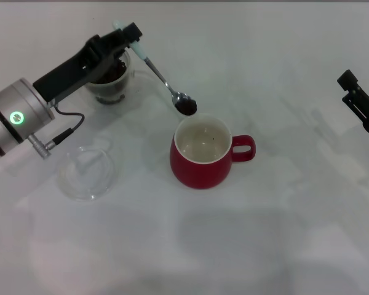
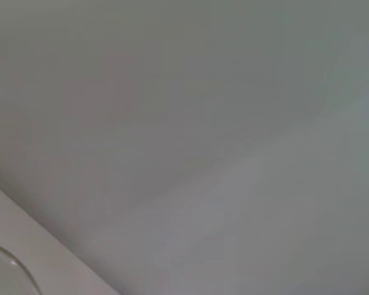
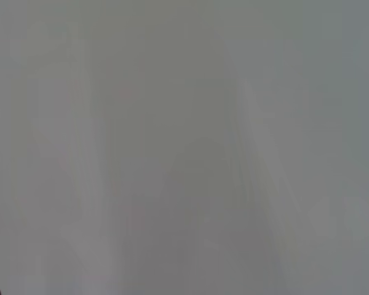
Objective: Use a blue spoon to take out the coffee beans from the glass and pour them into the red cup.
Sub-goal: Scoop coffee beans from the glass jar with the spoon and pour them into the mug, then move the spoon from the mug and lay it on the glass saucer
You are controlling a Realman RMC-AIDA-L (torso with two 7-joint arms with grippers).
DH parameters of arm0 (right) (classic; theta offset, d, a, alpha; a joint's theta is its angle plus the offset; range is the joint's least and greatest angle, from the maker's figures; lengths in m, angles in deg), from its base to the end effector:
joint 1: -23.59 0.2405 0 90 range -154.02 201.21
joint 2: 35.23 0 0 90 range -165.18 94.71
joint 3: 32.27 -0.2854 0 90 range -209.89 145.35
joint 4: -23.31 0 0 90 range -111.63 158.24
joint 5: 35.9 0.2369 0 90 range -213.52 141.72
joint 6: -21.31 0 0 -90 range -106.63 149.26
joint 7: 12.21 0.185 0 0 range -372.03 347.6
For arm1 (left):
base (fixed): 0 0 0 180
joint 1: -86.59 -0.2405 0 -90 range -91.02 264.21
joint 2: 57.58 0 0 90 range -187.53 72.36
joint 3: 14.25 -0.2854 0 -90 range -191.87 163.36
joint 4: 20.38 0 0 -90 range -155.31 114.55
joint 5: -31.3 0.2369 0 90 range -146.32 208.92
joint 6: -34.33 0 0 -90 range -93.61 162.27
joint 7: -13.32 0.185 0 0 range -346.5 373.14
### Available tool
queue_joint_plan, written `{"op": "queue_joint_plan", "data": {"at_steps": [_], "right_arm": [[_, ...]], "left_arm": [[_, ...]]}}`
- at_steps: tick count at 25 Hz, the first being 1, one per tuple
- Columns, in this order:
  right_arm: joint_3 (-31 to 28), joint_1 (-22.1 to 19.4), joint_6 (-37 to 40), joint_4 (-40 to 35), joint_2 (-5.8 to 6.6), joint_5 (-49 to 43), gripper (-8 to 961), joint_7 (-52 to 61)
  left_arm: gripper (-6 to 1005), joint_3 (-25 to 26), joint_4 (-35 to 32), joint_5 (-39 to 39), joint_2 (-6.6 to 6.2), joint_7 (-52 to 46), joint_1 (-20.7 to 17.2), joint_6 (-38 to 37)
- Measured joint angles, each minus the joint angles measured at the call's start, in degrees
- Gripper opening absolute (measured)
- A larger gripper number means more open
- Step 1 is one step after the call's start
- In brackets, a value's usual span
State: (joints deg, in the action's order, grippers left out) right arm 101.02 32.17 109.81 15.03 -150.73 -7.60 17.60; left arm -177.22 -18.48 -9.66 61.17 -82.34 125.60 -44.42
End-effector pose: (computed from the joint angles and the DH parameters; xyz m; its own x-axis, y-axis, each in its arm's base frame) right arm 0.3870 0.2634 -0.0389 0.5097 0.0150 -0.8602 -0.7894 -0.3893 -0.4746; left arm -0.2555 0.4016 -0.1069 -0.0498 0.6971 0.7153 0.8239 -0.3761 0.4239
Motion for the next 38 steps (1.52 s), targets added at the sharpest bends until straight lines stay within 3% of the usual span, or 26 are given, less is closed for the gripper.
{"op": "queue_joint_plan", "data": {"at_steps": [7,14,27,34,35,36,38], "right_arm": [[0.6,-0.1,-0.1,0.0,0.00,0.0,850,0.1],[1.2,-0.2,-0.1,0.1,0.00,0.0,850,0.2],[1.7,-1.5,0.3,0.0,-0.08,0.1,851,0.0],[1.7,-1.1,0.3,0.0,-0.09,0.3,851,-0.1],[1.6,-1.0,0.3,0.0,-0.09,0.3,851,-0.1],[1.5,-1.0,0.3,0.0,-0.08,0.3,851,-0.1],[1.1,-0.8,0.3,0.0,-0.09,0.3,851,-0.1]], "left_arm": [[131,-0.1,0.5,3.9,-0.35,8.4,0.9,-1.3],[131,-0.1,1.1,9.0,-0.53,23.9,4.3,-9.0],[131,0.0,4.1,10.3,-0.38,25.3,6.0,-9.9],[131,0.1,5.7,6.1,-1.24,16.7,2.2,-12.4],[131,0.1,6.3,4.3,-1.48,15.8,0.8,-13.9],[131,0.1,7.8,-2.4,-1.79,15.4,-3.7,-19.7],[131,0.1,8.5,-5.4,-1.83,15.3,-6.0,-22.2]]}}
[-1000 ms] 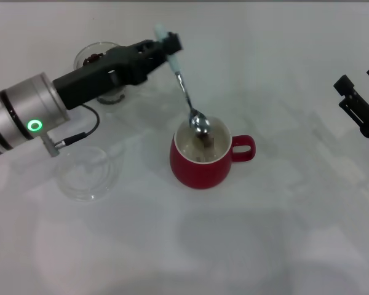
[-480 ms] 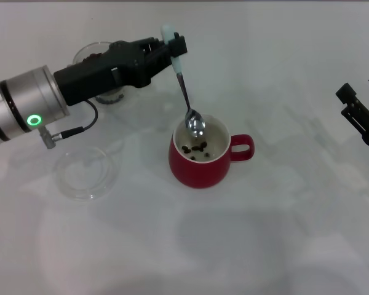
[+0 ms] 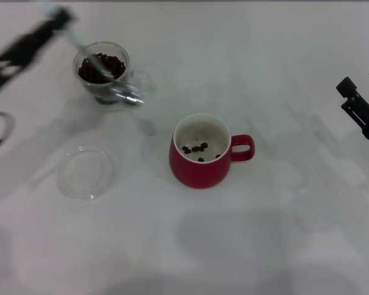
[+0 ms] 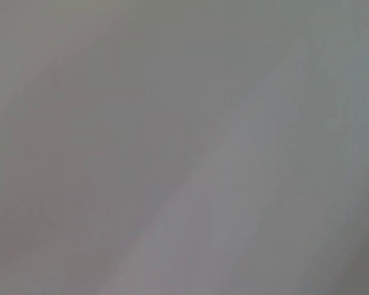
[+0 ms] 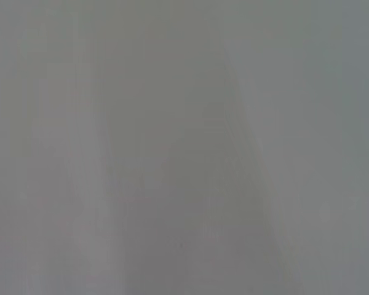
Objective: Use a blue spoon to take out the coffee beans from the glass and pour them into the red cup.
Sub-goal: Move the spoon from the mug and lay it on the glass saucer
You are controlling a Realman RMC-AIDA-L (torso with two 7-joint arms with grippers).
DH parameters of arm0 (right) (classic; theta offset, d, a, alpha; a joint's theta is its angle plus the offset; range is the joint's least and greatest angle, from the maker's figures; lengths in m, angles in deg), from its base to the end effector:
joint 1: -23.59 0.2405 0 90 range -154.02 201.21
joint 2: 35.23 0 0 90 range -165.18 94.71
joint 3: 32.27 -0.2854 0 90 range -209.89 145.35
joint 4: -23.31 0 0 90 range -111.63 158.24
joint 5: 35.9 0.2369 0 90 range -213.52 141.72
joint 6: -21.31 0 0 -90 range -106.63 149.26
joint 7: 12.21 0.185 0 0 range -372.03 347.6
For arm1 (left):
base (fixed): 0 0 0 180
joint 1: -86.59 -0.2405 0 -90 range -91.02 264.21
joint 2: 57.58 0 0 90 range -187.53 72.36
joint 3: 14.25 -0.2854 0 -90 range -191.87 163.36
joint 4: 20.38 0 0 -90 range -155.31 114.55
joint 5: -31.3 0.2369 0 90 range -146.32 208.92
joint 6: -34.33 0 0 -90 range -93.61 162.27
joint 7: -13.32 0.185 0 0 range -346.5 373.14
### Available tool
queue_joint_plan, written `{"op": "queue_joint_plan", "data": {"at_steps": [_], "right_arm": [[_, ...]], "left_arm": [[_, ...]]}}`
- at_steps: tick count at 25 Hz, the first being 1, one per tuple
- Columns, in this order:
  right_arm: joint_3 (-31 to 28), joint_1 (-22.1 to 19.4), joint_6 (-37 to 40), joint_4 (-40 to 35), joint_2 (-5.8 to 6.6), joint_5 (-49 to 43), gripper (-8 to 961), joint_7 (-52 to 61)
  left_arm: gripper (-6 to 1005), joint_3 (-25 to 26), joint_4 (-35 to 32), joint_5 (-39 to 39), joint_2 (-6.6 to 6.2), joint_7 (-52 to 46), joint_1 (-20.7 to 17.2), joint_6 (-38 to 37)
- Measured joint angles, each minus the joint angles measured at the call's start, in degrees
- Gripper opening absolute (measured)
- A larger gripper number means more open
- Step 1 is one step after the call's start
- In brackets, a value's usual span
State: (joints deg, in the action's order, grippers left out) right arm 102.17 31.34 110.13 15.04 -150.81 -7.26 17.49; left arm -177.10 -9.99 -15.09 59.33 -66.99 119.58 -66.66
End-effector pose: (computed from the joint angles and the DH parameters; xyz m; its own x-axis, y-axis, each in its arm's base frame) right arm 0.3885 0.2562 -0.0417 0.5097 0.0042 -0.8603 -0.7910 -0.3910 -0.4705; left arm -0.2796 0.3618 -0.0281 0.1258 0.4224 0.8976 0.6973 -0.6812 0.2229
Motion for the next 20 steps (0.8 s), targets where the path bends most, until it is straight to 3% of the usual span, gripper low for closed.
{"op": "queue_joint_plan", "data": {"at_steps": [6,9,14,20], "right_arm": [[-0.2,1.2,0.3,0.0,0.02,0.1,851,-0.3],[-0.3,2.1,0.5,0.0,0.15,0.3,851,-0.8],[-0.4,3.8,0.7,0.0,0.25,0.4,851,-0.9],[-0.4,4.7,0.9,0.0,0.27,0.4,852,-0.7]], "left_arm": [[130,0.0,1.9,-9.9,-0.03,-1.3,-12.4,-5.3],[130,0.0,2.4,-10.5,-0.02,-1.5,-15.9,-4.6],[130,-0.1,2.6,-9.9,0.19,-1.6,-17.8,-0.5],[130,-0.2,2.5,-7.5,0.99,-6.3,-16.3,10.0]]}}
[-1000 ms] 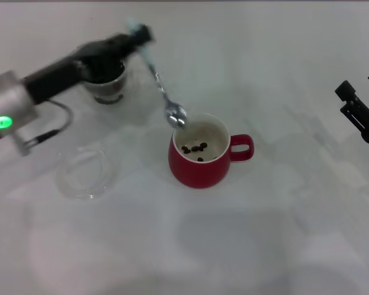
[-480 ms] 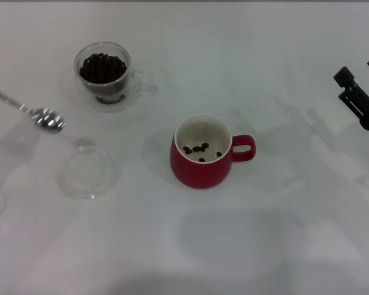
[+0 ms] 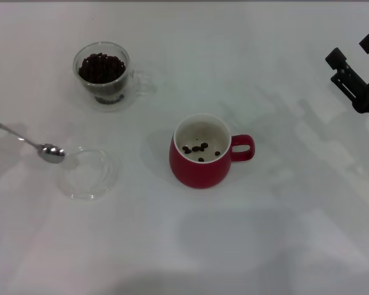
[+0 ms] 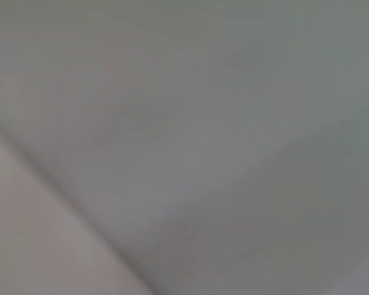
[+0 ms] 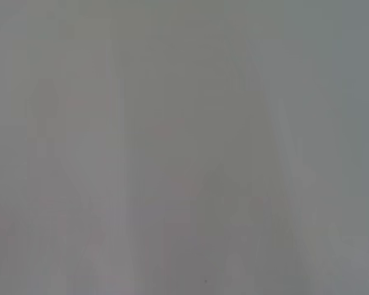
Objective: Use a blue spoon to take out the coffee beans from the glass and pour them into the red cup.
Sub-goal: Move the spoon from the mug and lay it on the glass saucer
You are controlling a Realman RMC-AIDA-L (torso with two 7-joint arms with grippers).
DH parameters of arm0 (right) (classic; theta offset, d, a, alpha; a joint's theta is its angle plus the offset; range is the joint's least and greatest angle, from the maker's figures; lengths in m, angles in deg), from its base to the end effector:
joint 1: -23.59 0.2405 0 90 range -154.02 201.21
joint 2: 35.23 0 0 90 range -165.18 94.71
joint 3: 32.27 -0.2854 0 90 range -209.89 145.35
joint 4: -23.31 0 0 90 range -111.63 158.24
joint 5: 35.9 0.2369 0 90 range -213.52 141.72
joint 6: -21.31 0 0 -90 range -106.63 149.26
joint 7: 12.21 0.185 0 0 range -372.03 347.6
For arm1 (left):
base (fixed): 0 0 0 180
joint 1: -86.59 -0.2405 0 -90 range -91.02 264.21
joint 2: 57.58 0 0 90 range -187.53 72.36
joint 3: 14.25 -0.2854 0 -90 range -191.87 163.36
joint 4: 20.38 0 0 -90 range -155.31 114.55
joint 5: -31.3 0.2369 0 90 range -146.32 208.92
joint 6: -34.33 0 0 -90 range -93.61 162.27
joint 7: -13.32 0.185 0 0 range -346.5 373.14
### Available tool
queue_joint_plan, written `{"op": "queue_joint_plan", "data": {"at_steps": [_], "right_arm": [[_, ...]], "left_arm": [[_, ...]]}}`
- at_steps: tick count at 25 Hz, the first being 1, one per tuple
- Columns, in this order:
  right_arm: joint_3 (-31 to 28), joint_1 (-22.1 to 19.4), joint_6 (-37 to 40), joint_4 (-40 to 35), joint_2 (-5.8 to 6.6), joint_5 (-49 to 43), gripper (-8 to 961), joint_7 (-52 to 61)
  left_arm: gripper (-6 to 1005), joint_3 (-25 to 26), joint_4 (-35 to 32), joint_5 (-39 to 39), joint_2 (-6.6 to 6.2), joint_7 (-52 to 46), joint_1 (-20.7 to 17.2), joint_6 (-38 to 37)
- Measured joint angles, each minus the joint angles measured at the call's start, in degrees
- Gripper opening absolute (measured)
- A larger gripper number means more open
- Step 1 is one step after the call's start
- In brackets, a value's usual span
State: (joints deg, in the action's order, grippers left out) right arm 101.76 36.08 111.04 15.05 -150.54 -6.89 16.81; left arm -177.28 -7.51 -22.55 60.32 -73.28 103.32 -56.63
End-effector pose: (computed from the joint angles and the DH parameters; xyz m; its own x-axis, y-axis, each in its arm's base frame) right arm 0.3659 0.2880 -0.0359 0.5124 0.0714 -0.8558 -0.7490 -0.4503 -0.4861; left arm -0.4056 0.2876 -0.0184 -0.1104 0.3848 0.9164 0.9423 -0.2526 0.2196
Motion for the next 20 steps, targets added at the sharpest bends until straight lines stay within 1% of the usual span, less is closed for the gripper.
{"op": "queue_joint_plan", "data": {"at_steps": [2,6,11,14,20], "right_arm": [[0.0,0.0,0.2,0.0,0.00,0.0,852,0.0],[-0.6,0.0,0.2,0.0,0.07,0.0,852,-0.1],[-1.4,0.3,0.2,0.1,0.13,0.1,852,0.0],[-1.6,0.7,0.2,0.5,0.17,0.5,852,0.3],[-2.3,1.3,0.1,0.6,0.17,0.7,852,0.3]], "left_arm": [[130,0.0,0.1,1.2,0.05,-1.5,1.3,2.6],[130,0.0,0.0,2.7,0.06,-2.5,3.4,5.2],[130,0.0,0.1,6.5,0.05,-4.8,6.2,9.1],[130,0.0,0.0,8.4,0.05,-5.1,7.2,10.4],[131,0.0,-0.2,9.9,0.07,-5.7,7.6,11.8]]}}
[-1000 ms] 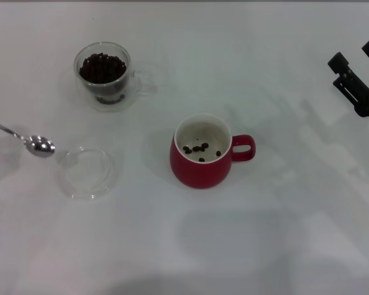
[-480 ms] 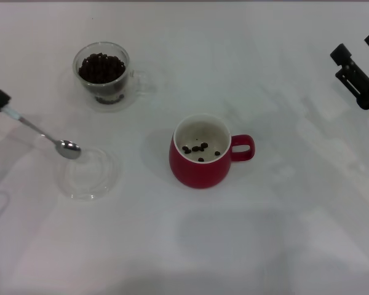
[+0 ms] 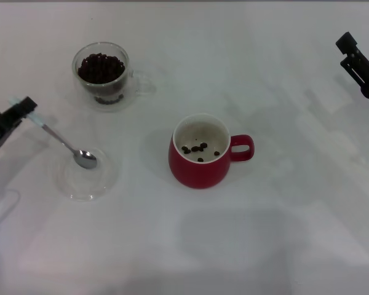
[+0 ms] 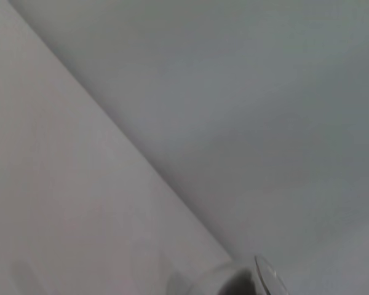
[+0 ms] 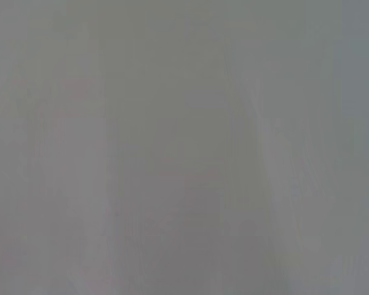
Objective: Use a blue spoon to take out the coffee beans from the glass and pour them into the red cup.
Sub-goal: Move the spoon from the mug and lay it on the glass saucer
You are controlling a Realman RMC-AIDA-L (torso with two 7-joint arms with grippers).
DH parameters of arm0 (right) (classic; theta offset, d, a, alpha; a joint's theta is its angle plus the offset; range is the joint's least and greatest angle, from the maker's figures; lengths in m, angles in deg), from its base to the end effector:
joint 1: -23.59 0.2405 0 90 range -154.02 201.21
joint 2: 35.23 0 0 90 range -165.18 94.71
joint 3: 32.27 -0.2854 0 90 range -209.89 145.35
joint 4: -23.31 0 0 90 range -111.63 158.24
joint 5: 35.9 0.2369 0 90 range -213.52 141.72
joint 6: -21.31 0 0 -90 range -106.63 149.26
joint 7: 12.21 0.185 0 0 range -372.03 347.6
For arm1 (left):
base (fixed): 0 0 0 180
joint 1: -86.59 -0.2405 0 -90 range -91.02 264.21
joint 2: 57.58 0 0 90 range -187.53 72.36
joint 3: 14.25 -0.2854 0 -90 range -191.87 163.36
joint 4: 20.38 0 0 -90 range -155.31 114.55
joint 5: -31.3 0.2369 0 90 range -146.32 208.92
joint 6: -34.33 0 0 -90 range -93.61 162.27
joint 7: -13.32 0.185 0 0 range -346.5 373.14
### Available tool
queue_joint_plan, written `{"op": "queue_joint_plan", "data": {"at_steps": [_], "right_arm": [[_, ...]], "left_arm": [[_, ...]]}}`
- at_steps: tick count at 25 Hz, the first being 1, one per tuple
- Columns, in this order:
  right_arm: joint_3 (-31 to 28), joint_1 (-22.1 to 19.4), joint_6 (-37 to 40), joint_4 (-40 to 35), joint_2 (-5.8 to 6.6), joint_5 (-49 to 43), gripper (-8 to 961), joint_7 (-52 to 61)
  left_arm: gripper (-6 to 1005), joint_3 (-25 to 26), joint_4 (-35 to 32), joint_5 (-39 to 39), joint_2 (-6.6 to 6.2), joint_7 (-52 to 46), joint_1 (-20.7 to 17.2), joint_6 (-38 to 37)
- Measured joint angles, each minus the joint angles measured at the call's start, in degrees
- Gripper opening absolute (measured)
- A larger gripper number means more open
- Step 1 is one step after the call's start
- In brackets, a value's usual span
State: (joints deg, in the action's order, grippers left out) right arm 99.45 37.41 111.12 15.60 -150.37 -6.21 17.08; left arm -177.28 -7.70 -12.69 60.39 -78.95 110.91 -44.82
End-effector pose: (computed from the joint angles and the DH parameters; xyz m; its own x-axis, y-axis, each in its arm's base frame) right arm 0.3659 0.2997 -0.0248 0.5074 0.1052 -0.8553 -0.7548 -0.4247 -0.4999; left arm -0.3963 0.3333 -0.0560 -0.0803 0.5642 0.8218 0.9639 -0.1659 0.2081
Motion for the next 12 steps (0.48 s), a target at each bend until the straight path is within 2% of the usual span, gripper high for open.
{"op": "queue_joint_plan", "data": {"at_steps": [12], "right_arm": [[-0.1,0.4,-0.1,0.0,0.08,0.0,853,0.0]], "left_arm": [[131,0.0,-0.3,4.8,0.28,-0.4,1.3,1.3]]}}
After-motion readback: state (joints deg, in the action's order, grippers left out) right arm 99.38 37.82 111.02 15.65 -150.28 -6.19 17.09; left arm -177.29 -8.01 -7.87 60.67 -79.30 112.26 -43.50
